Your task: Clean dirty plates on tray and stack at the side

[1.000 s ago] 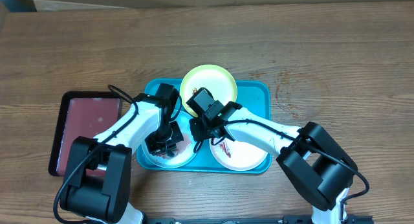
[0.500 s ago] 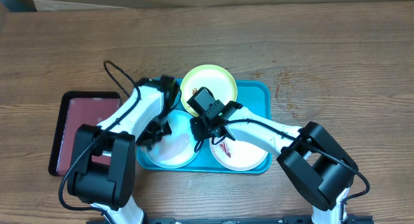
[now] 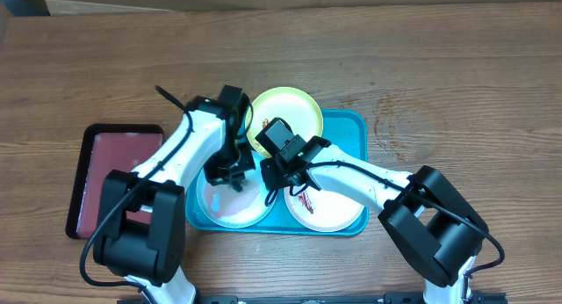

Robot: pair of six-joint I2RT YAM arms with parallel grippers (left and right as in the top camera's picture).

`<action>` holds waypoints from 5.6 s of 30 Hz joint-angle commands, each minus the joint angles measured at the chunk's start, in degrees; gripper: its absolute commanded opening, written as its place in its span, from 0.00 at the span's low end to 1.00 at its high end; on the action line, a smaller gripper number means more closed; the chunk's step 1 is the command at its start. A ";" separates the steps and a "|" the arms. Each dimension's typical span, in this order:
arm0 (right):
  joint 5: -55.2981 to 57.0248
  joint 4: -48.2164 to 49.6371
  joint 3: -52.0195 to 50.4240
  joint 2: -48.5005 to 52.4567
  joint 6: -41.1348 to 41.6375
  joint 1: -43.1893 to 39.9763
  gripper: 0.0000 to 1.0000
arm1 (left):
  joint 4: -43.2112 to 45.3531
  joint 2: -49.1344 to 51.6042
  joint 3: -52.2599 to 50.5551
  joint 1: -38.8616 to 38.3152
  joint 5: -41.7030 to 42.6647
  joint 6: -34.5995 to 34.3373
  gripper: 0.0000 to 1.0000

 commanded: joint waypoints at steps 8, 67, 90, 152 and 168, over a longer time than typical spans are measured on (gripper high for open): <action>1.81 -0.22 0.02 -2.23 0.35 -0.59 0.04 | 5.75 0.33 -9.27 -3.41 4.37 -1.42 0.04; 28.15 -13.22 17.03 -9.51 -14.08 2.01 0.04 | -12.92 -15.21 8.17 44.33 -7.91 -2.27 0.04; 76.83 -6.60 17.27 -9.51 -33.44 23.32 0.04 | -9.84 -14.93 6.49 45.35 -7.08 -1.01 0.04; 4.74 -21.75 4.39 -11.32 -4.02 -66.90 0.13 | -10.01 -14.91 6.45 45.24 -6.69 -0.20 0.04; -24.90 -14.99 4.39 -11.32 -16.59 -52.50 0.54 | -9.84 -14.91 6.45 45.24 -5.75 -0.15 0.04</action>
